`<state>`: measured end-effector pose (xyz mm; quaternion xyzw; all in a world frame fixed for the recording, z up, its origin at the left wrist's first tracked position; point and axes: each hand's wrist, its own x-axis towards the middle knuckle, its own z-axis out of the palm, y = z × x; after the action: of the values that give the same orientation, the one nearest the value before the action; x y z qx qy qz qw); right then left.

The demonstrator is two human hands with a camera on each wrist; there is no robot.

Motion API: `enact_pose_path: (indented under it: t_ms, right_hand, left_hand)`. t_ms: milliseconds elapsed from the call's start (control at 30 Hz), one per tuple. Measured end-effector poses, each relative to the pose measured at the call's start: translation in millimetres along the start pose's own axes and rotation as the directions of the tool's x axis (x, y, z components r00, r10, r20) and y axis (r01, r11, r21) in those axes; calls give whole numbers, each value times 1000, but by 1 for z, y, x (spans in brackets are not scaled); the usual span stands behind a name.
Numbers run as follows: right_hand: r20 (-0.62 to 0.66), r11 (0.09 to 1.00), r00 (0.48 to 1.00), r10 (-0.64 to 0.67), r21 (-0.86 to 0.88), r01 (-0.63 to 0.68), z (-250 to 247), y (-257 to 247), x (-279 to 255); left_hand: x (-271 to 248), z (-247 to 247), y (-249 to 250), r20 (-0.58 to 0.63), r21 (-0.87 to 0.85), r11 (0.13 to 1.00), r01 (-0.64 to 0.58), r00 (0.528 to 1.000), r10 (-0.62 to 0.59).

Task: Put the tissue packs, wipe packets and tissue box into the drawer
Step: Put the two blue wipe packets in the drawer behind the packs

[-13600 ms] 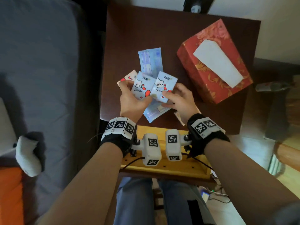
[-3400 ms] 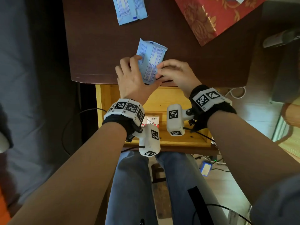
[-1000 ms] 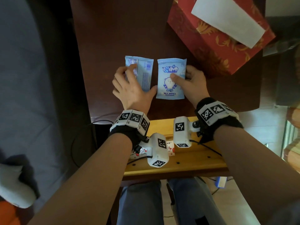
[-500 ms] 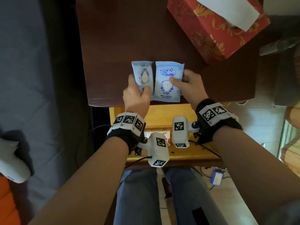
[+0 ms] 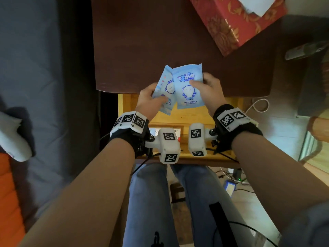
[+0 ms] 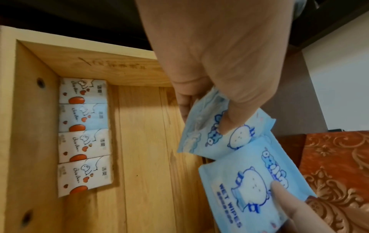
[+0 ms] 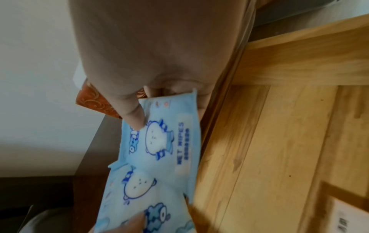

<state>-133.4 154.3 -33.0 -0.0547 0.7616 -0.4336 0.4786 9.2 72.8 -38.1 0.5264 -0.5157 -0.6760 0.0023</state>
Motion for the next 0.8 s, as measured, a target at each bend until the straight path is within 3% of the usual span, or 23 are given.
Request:
enact_pose_path:
  t_ms: [200,367,567,700,800]
  right_hand:
    - [57,989,997,-58,-130,65,3,7,-21]
    - [128,964,992,18,-265,17,5,23,-30]
    - [174,947,974,142,-310,-83,18,51,-40]
    - [169,934,966,195,-332,-130,34,70,-47]
    - [159,933,968,196,-333,-134,46,80,-50]
  left_hand:
    - [-23,-3,-9,-95,62,989,131,988,-125]
    - [-36,-11,-25,-80,97,972,212,976,-204]
    - [-45,-25,-53,-159,-211,945,249,945,-285]
    - [-50,-30,-67,-181,-234,950,208,950,-253]
    - [-46,-40,-77,-242,-99,979,177,950,-197]
